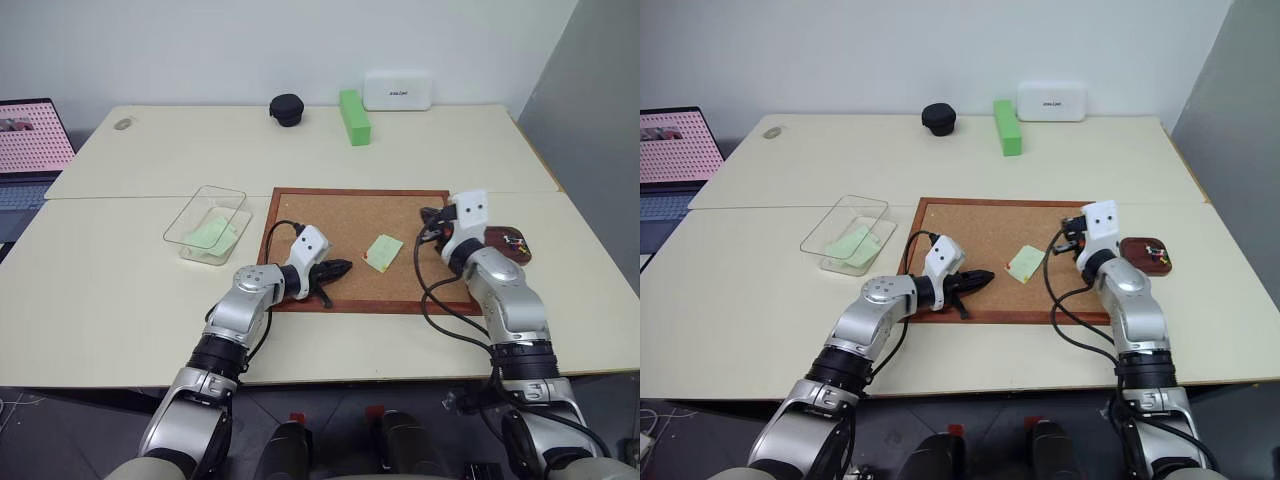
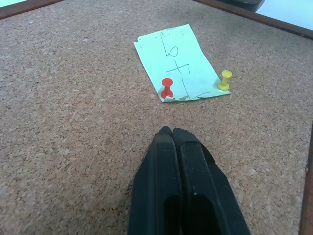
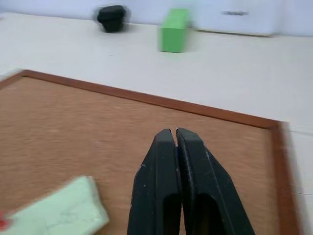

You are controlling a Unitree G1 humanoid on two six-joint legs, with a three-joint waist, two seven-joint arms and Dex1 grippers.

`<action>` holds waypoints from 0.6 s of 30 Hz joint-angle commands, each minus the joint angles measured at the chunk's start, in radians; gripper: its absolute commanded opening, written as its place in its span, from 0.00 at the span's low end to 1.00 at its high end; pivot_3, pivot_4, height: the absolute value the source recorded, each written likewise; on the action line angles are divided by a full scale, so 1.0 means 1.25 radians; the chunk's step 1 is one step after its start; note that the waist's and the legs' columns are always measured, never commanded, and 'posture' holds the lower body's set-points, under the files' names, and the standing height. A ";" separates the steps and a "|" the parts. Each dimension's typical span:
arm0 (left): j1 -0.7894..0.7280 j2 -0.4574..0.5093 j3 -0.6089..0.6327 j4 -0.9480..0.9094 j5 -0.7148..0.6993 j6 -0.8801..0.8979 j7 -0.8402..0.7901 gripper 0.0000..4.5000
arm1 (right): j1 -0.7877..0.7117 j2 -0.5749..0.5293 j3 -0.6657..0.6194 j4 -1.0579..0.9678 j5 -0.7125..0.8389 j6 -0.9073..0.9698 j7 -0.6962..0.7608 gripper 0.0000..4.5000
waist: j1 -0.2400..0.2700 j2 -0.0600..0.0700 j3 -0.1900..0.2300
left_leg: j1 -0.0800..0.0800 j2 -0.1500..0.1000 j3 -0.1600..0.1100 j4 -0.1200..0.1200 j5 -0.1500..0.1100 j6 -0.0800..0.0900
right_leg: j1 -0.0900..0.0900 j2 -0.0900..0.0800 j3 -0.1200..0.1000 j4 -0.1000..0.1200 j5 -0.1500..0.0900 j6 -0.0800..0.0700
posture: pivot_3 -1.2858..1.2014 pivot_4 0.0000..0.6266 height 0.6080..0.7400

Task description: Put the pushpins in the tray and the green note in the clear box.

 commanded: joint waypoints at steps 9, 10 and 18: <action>0.028 0.020 -0.029 0.025 0.030 0.045 -0.005 0.00 | -0.009 -0.064 -0.130 0.066 0.000 0.025 -0.107 0.01 | -0.005 0.002 -0.001 | 0.001 0.000 0.001 -0.001 0.000 0.001 | 0.000 0.000 0.001 0.000 0.000 0.000 | 0.52 0.24 1.00; 0.026 0.020 -0.028 0.024 0.030 0.046 -0.005 0.00 | -0.010 -0.061 -0.133 0.068 0.007 0.035 -0.105 0.01 | -0.005 0.002 -0.001 | 0.001 0.000 0.001 -0.001 0.000 0.001 | 0.000 0.000 0.001 0.000 0.000 0.000 | 0.52 0.24 1.00; 0.023 0.022 -0.022 0.016 0.026 0.049 -0.004 0.00 | -0.001 -0.049 -0.143 0.056 0.047 0.073 -0.097 0.01 | -0.006 0.003 -0.002 | 0.001 0.000 0.001 -0.001 -0.001 0.001 | 0.000 0.000 0.001 0.000 0.000 0.000 | 0.52 0.24 1.00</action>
